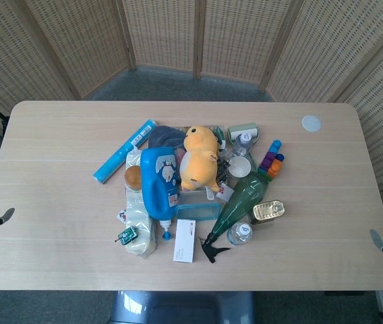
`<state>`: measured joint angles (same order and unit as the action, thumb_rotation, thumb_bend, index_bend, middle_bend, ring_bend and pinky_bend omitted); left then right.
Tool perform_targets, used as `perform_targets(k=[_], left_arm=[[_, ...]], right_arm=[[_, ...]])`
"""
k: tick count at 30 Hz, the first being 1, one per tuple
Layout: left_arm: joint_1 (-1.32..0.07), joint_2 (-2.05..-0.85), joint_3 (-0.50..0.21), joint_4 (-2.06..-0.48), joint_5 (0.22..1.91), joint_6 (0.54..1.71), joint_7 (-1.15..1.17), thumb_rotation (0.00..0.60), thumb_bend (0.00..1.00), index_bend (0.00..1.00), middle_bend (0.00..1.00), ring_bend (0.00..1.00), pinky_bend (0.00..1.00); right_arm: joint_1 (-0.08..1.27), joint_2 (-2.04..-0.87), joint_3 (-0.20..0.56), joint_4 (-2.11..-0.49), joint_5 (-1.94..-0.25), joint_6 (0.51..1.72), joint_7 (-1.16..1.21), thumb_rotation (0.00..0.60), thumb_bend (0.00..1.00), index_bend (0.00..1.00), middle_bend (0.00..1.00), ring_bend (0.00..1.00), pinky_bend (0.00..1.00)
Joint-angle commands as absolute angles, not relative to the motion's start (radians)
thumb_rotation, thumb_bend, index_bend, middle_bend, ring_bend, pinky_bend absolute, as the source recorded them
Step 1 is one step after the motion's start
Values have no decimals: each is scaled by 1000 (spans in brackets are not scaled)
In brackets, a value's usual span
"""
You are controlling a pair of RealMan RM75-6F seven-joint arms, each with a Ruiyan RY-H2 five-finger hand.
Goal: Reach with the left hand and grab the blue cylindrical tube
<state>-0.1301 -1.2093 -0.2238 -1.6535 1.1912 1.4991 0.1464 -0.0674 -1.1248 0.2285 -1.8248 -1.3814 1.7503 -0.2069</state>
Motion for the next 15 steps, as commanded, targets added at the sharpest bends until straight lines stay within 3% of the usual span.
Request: perform_targets(k=[1,15], left_arm=[[-188,-1246,-276,-1586,1081,1416,211,600,0,0,0,0,0],[-471,-1394,-407,-1475,690,1193,550,600,0,0,0,0,0]], right_arm=[[-64,-1125,229,-1825,-1376,1743,-210,509,0,0,0,0,0],[-44,-1123,207,-1836,-1378,1693,-220,508,0,0,0,0,0]])
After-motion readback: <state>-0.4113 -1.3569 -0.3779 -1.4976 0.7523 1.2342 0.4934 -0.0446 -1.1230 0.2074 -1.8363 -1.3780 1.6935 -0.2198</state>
